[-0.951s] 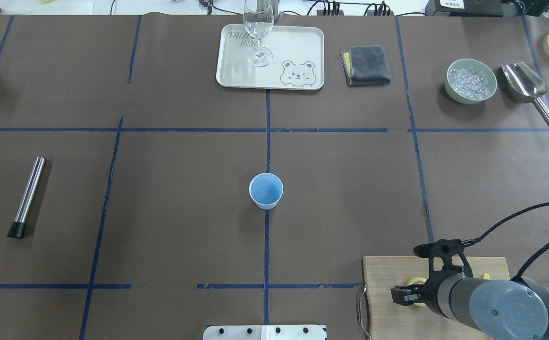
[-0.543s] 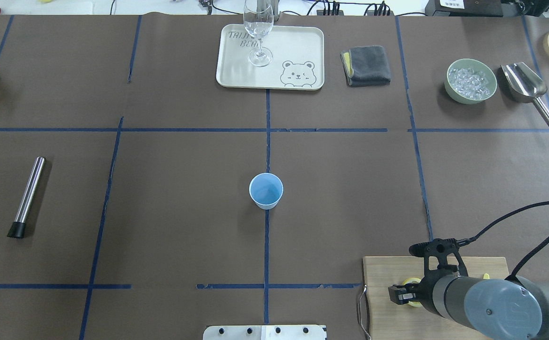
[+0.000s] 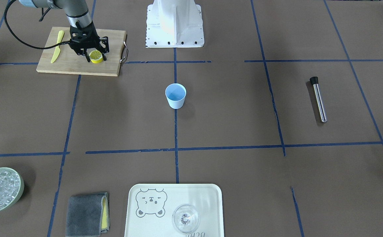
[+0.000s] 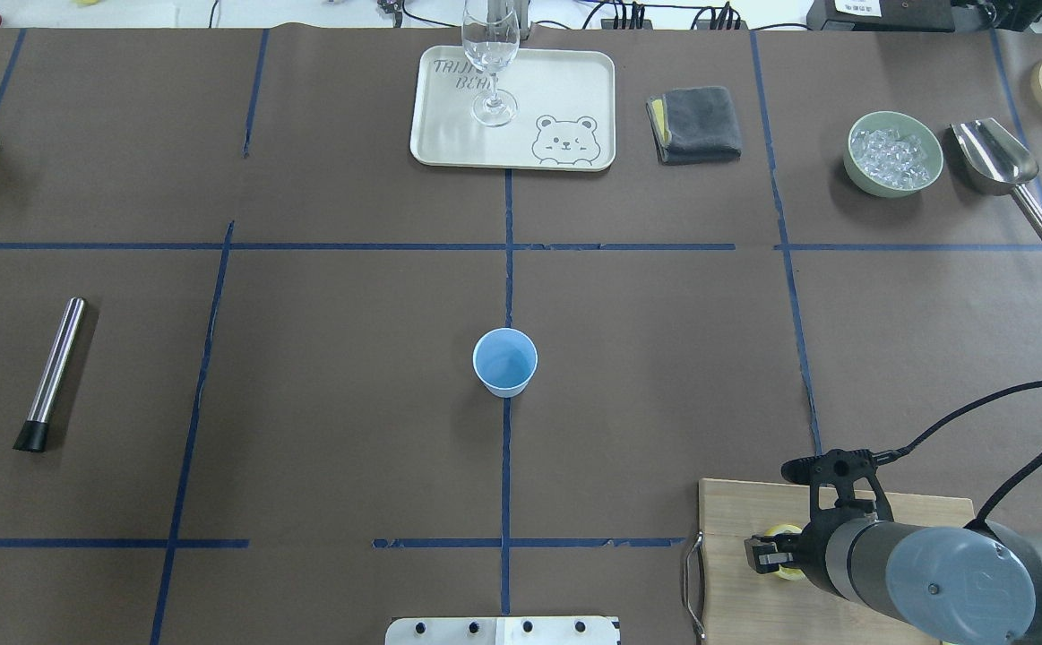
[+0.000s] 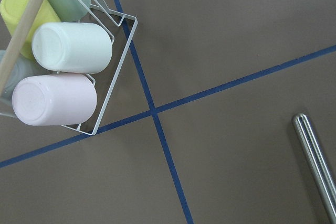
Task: Squeeze lemon into cup
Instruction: 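Lower the right gripper and grasp the lemon slice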
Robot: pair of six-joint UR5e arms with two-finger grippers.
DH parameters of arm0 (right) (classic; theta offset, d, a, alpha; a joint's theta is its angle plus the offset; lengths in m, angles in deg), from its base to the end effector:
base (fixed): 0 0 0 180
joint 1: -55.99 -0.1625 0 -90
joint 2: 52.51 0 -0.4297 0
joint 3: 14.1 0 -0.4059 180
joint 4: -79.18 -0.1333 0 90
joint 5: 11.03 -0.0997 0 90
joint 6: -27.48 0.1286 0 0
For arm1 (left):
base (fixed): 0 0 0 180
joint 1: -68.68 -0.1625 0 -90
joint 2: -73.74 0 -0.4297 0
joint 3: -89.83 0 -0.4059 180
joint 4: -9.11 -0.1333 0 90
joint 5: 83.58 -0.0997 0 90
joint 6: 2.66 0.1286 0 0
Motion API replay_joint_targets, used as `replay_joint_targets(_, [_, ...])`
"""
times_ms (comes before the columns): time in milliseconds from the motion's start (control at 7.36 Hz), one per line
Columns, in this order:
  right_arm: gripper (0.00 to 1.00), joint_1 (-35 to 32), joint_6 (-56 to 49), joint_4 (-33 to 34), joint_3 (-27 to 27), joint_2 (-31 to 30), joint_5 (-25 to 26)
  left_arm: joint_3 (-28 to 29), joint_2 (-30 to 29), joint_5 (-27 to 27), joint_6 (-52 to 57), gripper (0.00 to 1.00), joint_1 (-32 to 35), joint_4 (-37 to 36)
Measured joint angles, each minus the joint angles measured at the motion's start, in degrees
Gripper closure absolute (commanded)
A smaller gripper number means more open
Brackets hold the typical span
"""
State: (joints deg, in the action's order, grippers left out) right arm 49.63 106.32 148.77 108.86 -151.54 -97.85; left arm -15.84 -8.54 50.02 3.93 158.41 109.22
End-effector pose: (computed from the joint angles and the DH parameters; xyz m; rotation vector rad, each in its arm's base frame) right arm -0.4462 -0.1910 0.4444 0.1699 -0.7567 -0.0581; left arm -0.0424 -0.4681 0.5898 0.3415 0.7382 0.2330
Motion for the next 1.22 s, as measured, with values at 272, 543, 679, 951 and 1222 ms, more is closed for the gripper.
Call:
replay_joint_targets(272, [1.0,-0.2,0.2,-0.1,0.7,0.2,0.0,0.0,-0.1,0.0,0.0,0.0,0.0,0.0])
replay_joint_targets(543, [1.0,-0.8,0.2,0.4,1.9,0.5,-0.2,-0.1,-0.1,0.0,0.0,0.0,0.0,0.0])
replay_joint_targets(679, [1.0,-1.2,0.2,0.5,2.6,0.5,-0.3,0.0,-0.1,0.0,0.0,0.0,0.0,0.0])
replay_joint_targets(951, [1.0,-2.4,0.2,0.7,3.8,0.7,-0.7,0.1,0.0,0.0,0.0,0.0,0.0,0.0])
replay_joint_targets(1222, [1.0,-3.2,0.1,5.3,5.0,3.8,-1.0,0.2,0.0,0.0,0.0,0.0,0.0,0.0])
